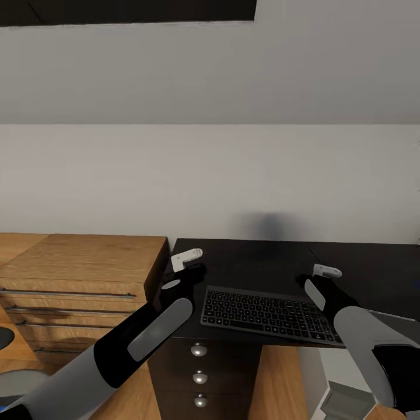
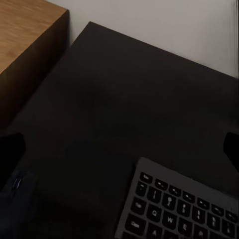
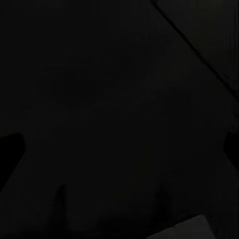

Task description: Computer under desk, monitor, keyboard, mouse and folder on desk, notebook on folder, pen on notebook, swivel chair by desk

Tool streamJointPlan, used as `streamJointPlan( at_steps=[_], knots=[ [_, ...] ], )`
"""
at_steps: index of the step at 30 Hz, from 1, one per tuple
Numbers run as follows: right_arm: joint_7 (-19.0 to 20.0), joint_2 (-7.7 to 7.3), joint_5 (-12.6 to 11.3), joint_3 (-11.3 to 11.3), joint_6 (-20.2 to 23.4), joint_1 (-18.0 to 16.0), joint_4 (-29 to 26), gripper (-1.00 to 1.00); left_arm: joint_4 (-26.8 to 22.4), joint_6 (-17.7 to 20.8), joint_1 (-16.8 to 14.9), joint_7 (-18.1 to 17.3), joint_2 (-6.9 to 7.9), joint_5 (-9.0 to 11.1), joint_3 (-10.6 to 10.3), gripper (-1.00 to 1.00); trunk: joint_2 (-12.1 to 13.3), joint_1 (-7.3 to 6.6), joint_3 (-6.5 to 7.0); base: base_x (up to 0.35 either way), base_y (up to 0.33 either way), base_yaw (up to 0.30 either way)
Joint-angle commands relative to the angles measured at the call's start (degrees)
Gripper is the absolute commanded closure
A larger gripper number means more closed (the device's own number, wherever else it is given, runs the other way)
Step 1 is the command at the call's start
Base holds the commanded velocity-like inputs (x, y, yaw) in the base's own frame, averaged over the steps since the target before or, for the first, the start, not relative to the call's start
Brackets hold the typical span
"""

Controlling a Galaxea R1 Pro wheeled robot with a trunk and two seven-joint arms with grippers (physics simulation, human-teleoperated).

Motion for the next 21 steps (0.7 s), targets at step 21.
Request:
streamJointPlan(
  at_steps=[21],
  knots=[
    [-0.3, -0.33, -4.4, -1.6, 10.9, 0.0, -0.1, -1.00, -0.5, 0.6, -0.1, 0.3, 0.29, 0.0, 0.0, -1.00, 0.0, 0.00, -0.06, 0.000, -0.101, 0.000]
  ],
)
